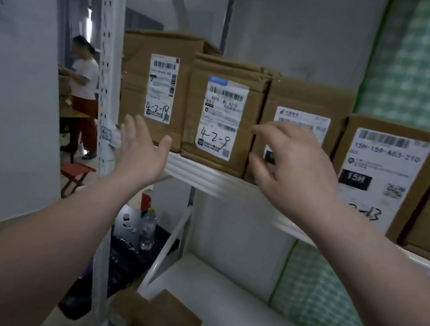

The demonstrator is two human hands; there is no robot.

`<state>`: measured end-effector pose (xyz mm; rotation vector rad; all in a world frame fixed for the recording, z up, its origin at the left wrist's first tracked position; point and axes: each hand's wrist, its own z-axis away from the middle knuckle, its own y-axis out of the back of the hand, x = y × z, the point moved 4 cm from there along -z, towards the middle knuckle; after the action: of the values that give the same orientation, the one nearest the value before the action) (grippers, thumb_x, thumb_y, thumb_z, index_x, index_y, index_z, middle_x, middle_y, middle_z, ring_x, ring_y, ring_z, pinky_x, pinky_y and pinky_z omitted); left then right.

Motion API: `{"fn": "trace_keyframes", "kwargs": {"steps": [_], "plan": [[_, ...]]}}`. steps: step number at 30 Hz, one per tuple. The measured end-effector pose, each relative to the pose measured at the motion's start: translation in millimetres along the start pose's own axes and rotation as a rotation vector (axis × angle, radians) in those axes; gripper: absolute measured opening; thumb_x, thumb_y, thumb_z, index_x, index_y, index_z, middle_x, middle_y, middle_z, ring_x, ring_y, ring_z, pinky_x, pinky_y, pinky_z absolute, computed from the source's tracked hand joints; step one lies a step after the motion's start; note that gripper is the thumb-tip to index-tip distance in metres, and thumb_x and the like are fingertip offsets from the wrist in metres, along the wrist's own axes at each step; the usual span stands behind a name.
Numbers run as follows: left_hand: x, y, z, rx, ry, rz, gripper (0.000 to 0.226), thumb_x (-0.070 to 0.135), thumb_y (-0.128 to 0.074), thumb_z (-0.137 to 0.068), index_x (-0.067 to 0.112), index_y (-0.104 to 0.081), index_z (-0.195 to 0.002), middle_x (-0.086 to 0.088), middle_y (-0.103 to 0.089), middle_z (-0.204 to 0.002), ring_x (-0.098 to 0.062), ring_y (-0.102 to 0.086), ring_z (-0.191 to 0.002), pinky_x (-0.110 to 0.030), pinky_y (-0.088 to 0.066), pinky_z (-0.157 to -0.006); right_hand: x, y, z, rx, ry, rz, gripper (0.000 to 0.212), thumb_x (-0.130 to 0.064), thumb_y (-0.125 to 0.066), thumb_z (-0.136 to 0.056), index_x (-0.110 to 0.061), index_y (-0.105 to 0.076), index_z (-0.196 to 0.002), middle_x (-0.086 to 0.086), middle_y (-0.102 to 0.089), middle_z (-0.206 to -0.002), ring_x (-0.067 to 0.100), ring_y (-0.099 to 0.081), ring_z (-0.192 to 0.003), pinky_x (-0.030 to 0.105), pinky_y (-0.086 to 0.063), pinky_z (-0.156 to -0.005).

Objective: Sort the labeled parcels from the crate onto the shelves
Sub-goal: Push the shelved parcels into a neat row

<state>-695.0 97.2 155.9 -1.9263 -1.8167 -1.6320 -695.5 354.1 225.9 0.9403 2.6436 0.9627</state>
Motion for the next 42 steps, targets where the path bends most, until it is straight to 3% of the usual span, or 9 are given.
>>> {"fn": "trace_keyframes", "kwargs": {"steps": [3, 5, 7, 9, 14, 18, 26, 33, 42], "plan": [[-18.9, -5.1, -39.0, -0.001, -0.026, 0.004, 0.083, 0.053, -0.035, -0.097, 0.010, 0.009, -0.152, -0.011, 0.016, -0.160, -0.027, 0.011, -0.148, -0.049, -0.004, -0.120, -20.7, -40.3, -41.0, 0.039, 0.100, 0.184, 0.046, -0.018, -0.071, -0.079, -0.010, -0.063, -0.123, 0.013, -0.062, -0.126, 0.036, -0.055, -0.115, 0.047, -0.046, -0.094], [-29.7, -9.9, -58.2, -0.020, -0.070, -0.002, 0.088, 0.059, -0.035, -0.094, 0.012, 0.012, -0.152, -0.013, 0.019, -0.159, -0.028, 0.013, -0.147, -0.049, -0.002, -0.119, -31.3, -67.5, -64.7, 0.024, 0.161, 0.318, 0.054, -0.022, -0.074, -0.075, -0.011, -0.060, -0.126, 0.016, -0.057, -0.133, 0.039, -0.051, -0.123, 0.054, -0.037, -0.105], [-36.0, -17.7, -69.6, -0.037, -0.128, -0.006, 0.091, 0.063, -0.034, -0.092, 0.013, 0.014, -0.151, -0.014, 0.022, -0.158, -0.030, 0.015, -0.146, -0.049, 0.000, -0.119, -40.6, -89.1, -80.1, 0.027, 0.233, 0.426, 0.055, -0.030, -0.062, -0.080, -0.014, -0.057, -0.132, 0.017, -0.051, -0.141, 0.039, -0.044, -0.133, 0.058, -0.025, -0.112], [-40.7, -24.9, -75.0, -0.045, -0.158, -0.023, 0.091, 0.064, -0.032, -0.092, 0.014, 0.016, -0.151, -0.016, 0.022, -0.157, -0.034, 0.017, -0.145, -0.050, 0.002, -0.118, -48.1, -108.1, -88.3, 0.036, 0.322, 0.543, 0.058, -0.037, -0.049, -0.082, -0.016, -0.055, -0.136, 0.016, -0.047, -0.146, 0.037, -0.039, -0.138, 0.056, -0.014, -0.116], [-54.4, -35.2, -78.8, -0.053, -0.197, -0.064, 0.094, 0.072, -0.020, -0.086, 0.014, 0.017, -0.150, -0.022, 0.022, -0.156, -0.040, 0.020, -0.143, -0.055, 0.007, -0.114, -51.0, -142.1, -93.7, -0.014, 0.449, 0.770, 0.078, -0.053, -0.061, -0.080, -0.016, -0.044, -0.146, 0.016, -0.035, -0.155, 0.032, -0.026, -0.146, 0.052, 0.005, -0.117], [-57.3, -38.6, -82.0, -0.076, -0.202, -0.087, 0.095, 0.074, -0.017, -0.085, 0.014, 0.017, -0.150, -0.023, 0.020, -0.156, -0.038, 0.019, -0.144, -0.057, 0.006, -0.114, -49.5, -151.2, -94.3, -0.052, 0.453, 0.852, 0.074, -0.055, -0.051, -0.085, -0.017, -0.042, -0.147, 0.015, -0.032, -0.157, 0.030, -0.024, -0.147, 0.050, 0.006, -0.117], [-59.6, -40.4, -80.9, -0.073, -0.208, -0.045, 0.096, 0.074, -0.018, -0.084, 0.014, 0.015, -0.151, -0.023, 0.021, -0.156, -0.038, 0.021, -0.143, -0.056, 0.004, -0.115, -42.9, -155.1, -92.5, -0.041, 0.491, 0.860, 0.066, -0.054, -0.052, -0.088, -0.018, -0.050, -0.143, 0.014, -0.034, -0.156, 0.031, -0.026, -0.147, 0.051, 0.001, -0.118], [-61.2, -39.7, -81.5, -0.079, -0.224, -0.011, 0.093, 0.070, -0.021, -0.088, 0.013, 0.015, -0.151, -0.023, 0.023, -0.155, -0.036, 0.022, -0.143, -0.053, 0.007, -0.116, -35.9, -156.4, -93.9, -0.067, 0.484, 0.832, 0.063, -0.049, -0.036, -0.089, -0.019, -0.051, -0.142, 0.014, -0.035, -0.156, 0.031, -0.027, -0.146, 0.051, 0.003, -0.119], [-37.3, -32.2, -71.2, -0.013, -0.290, -0.008, 0.090, 0.067, -0.025, -0.091, 0.013, 0.016, -0.151, -0.021, 0.025, -0.155, -0.034, 0.024, -0.143, -0.055, 0.010, -0.114, -30.7, -131.2, -78.5, 0.043, 0.478, 0.797, 0.063, -0.046, -0.040, -0.093, -0.020, -0.038, -0.150, 0.015, -0.027, -0.159, 0.031, -0.017, -0.147, 0.053, 0.003, -0.117]]}}
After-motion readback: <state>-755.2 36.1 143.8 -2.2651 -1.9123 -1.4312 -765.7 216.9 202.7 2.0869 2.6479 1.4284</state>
